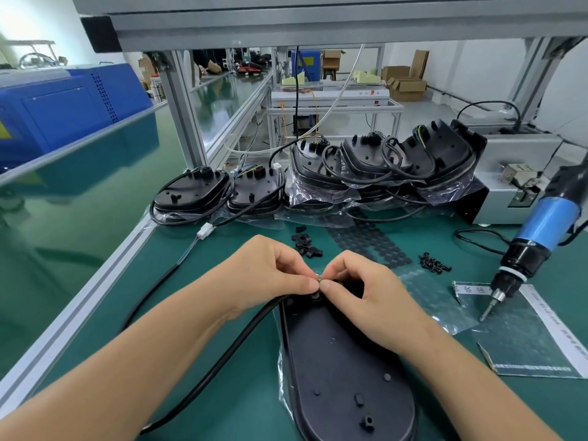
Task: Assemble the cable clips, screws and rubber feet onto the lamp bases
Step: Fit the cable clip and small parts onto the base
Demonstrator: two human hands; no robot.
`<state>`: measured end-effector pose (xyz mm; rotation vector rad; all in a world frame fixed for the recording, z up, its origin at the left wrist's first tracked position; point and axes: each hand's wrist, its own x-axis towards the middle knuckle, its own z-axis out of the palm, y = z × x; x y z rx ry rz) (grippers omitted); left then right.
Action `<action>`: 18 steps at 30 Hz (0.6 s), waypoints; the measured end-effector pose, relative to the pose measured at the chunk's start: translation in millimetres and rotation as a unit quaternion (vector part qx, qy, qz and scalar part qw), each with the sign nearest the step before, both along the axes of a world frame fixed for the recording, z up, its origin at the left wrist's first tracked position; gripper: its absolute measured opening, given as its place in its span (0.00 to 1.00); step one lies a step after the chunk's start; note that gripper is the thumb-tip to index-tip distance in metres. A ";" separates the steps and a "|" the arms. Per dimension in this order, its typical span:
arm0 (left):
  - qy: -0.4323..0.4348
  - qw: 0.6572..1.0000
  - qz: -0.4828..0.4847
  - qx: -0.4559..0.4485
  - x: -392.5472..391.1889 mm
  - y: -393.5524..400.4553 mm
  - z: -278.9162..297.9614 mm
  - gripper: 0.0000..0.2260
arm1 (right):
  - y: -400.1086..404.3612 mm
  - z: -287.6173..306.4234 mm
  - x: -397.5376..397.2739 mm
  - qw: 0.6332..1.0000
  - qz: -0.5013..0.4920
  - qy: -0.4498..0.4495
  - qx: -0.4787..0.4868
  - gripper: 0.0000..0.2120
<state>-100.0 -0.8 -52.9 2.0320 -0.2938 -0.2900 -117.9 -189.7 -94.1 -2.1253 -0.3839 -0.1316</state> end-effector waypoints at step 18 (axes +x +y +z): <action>-0.148 0.959 -0.097 0.221 61.5 -154.1 10.4 0.06 | -80.8 15.1 22.1 0.849 -0.416 -0.102 0.310 0.08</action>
